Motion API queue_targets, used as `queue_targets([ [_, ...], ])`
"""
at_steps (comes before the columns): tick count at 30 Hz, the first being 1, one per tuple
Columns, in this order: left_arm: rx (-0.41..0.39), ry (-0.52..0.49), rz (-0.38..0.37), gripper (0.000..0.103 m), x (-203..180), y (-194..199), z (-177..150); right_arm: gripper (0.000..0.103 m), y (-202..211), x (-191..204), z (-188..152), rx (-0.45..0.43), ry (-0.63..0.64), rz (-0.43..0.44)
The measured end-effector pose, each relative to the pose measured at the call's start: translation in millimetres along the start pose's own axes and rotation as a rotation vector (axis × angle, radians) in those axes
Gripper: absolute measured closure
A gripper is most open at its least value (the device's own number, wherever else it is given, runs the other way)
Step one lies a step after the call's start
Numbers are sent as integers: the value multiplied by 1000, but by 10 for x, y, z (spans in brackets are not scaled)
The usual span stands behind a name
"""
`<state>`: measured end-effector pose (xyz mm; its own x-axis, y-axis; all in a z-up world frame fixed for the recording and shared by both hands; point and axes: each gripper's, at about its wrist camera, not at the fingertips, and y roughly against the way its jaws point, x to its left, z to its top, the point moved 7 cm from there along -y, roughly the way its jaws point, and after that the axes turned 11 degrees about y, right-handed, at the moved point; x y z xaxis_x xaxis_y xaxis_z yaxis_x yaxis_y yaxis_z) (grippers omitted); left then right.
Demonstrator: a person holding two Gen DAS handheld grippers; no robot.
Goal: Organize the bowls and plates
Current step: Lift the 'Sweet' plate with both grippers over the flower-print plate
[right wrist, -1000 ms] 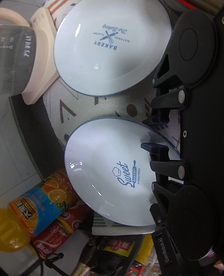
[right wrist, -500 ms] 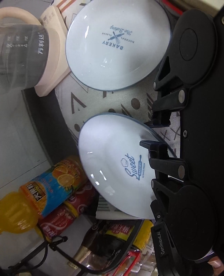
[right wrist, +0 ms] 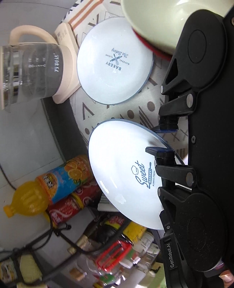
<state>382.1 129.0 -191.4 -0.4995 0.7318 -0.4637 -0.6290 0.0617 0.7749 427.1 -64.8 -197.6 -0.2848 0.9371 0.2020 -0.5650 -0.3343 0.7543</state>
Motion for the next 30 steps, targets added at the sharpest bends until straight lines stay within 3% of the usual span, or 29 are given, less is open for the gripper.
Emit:
queue_targets([
  [11,-11,5,3,92,215,424,-323,88,407,160,-338,-11,41,22],
  [30,28,28,36,91,538,677,-745,88,650,227,-798,27,87,31],
])
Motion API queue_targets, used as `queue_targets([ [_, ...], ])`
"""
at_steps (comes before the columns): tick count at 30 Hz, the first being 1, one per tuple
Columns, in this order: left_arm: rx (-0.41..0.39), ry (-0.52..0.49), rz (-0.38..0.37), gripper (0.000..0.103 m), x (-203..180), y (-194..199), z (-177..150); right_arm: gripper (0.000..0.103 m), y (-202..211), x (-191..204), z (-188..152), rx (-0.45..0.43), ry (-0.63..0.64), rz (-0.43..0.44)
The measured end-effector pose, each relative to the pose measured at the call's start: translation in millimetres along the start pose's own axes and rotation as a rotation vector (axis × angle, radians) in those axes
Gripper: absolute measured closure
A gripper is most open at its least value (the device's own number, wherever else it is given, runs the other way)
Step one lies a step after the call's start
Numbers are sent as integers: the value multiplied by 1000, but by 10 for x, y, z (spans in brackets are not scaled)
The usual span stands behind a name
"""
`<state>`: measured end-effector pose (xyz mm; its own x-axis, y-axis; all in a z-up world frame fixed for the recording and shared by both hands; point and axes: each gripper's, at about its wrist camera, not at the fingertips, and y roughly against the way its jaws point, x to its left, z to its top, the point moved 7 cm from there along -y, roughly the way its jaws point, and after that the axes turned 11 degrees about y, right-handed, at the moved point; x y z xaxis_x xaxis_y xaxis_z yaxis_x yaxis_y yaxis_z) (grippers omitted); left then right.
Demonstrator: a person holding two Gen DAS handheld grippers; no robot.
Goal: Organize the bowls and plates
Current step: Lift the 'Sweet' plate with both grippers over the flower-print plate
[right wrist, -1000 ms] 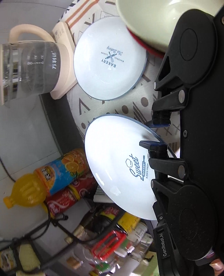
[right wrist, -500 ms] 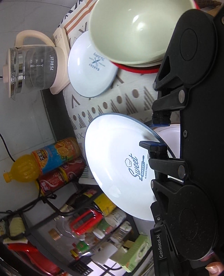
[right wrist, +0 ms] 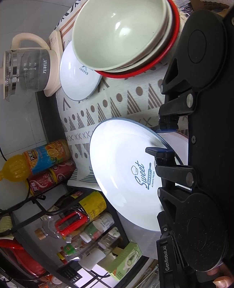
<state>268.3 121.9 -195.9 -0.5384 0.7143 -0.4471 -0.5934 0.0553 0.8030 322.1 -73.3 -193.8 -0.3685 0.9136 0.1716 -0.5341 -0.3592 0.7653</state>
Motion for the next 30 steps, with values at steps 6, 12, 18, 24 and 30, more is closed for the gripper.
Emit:
queue_targets([
  [6,25,11,16,90,78,-30,-111,88,-10,-4,-95,20,7,-5],
  [12,52,36,25,90,162,-76,-190,87,-23,4,-148,31,18,-8],
  [18,58,38,34,90,211,-95,-200,87,-53,32,-166,41,31,-8],
  [24,87,42,67,89,245,-146,-161,88,-87,49,-169,44,44,-30],
  [30,57,55,92,88,298,-112,-31,91,-149,55,-174,60,44,-34],
])
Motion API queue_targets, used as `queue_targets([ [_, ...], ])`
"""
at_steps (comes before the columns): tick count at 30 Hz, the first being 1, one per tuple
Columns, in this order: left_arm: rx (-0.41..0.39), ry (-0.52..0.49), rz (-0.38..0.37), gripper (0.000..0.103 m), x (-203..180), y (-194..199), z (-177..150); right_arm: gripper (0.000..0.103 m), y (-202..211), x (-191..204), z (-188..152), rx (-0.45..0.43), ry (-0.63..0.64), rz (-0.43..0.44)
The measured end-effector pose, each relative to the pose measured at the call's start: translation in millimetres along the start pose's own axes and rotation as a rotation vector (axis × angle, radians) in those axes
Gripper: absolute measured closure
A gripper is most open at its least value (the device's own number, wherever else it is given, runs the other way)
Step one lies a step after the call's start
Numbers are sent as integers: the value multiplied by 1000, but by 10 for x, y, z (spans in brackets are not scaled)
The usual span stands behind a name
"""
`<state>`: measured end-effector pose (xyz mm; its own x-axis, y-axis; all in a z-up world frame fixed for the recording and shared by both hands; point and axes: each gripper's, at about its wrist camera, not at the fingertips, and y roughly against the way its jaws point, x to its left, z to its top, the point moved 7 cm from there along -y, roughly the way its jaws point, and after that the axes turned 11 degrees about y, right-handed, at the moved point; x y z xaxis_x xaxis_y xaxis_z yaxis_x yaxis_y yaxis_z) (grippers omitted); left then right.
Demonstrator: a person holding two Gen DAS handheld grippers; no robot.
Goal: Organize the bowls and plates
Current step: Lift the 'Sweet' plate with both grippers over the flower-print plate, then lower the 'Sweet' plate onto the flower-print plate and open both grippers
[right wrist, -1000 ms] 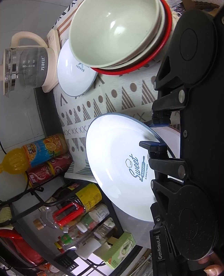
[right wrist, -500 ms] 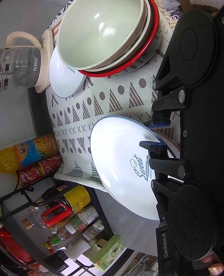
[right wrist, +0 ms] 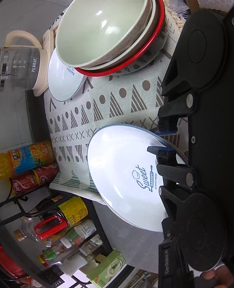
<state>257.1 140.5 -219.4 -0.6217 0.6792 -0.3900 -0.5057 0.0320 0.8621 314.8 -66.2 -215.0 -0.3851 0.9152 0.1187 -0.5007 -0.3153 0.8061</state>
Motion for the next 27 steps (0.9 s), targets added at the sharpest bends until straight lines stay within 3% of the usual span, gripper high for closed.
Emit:
queue_targets([
  [6,-41,12,24,85,59,21,140,91,-64,-10,-1,22,-3,-7],
  [18,-32,28,60,84,128,-123,211,89,-213,8,-3,62,-6,5],
  [27,-51,32,67,84,90,-33,278,79,-222,61,54,87,11,6],
])
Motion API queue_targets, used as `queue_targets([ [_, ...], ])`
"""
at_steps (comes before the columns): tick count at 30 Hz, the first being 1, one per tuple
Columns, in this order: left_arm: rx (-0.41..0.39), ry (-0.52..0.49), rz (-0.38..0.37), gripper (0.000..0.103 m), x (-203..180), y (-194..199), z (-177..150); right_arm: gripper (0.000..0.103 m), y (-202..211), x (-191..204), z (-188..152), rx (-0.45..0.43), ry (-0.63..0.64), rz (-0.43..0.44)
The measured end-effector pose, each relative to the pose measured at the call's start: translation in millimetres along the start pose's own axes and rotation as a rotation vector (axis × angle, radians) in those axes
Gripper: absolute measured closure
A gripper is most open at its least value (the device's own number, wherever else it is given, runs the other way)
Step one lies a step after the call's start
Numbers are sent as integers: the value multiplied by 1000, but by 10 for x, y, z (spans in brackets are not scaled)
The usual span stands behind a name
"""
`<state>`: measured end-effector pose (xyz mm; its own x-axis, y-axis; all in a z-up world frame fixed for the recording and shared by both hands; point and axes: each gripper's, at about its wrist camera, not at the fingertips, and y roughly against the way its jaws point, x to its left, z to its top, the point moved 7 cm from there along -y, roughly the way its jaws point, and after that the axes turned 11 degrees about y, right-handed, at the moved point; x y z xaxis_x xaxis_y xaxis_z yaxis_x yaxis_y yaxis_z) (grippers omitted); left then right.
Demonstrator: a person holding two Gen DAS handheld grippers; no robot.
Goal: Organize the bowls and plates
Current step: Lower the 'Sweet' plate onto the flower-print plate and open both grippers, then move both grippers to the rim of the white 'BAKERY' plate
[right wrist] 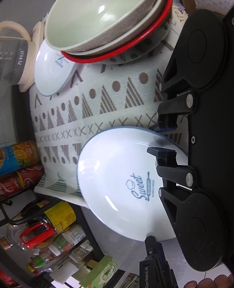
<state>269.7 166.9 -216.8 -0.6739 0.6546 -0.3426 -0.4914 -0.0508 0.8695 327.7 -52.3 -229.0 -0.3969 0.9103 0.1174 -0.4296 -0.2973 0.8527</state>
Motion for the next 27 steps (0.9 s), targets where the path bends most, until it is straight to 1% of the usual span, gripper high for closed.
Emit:
queue_targets([
  [2,-4,-2,-4,81,-34,36,-2,77,54,-14,32,-14,-3,0],
  [4,-14,-3,-17,66,-71,82,-10,76,111,-38,55,-28,-6,4],
  [5,-20,-4,-23,62,-90,108,-19,76,144,-51,63,-37,-8,9],
  [6,-25,-6,-27,54,-109,132,-30,73,189,-53,74,-52,-7,18],
  [7,-29,-10,-29,48,-128,153,-42,67,241,-48,88,-69,-3,27],
  [8,-32,-13,-31,46,-146,177,-59,62,292,-40,109,-84,4,29],
  [9,-35,-16,-35,42,-162,201,-76,52,352,-29,128,-102,11,27],
  [10,-37,-19,-42,39,-180,225,-95,48,411,-19,147,-121,19,27],
  [12,-41,-22,-48,35,-207,269,-131,45,518,8,179,-151,39,29],
  [13,-44,-24,-48,32,-218,291,-147,41,566,15,191,-163,46,29],
  [14,-48,-27,-50,31,-228,315,-163,39,617,20,200,-177,52,29],
  [16,-53,-32,-55,29,-244,360,-194,30,718,20,205,-204,62,25],
  [20,-56,-39,-69,27,-287,435,-272,23,892,-10,190,-247,70,21],
  [21,-56,-42,-72,26,-304,450,-290,20,936,-28,185,-256,68,17],
  [26,-53,-61,-101,26,-430,526,-368,16,1138,-164,155,-296,49,-7],
  [27,-51,-67,-109,25,-464,542,-384,14,1179,-198,152,-302,45,-15],
])
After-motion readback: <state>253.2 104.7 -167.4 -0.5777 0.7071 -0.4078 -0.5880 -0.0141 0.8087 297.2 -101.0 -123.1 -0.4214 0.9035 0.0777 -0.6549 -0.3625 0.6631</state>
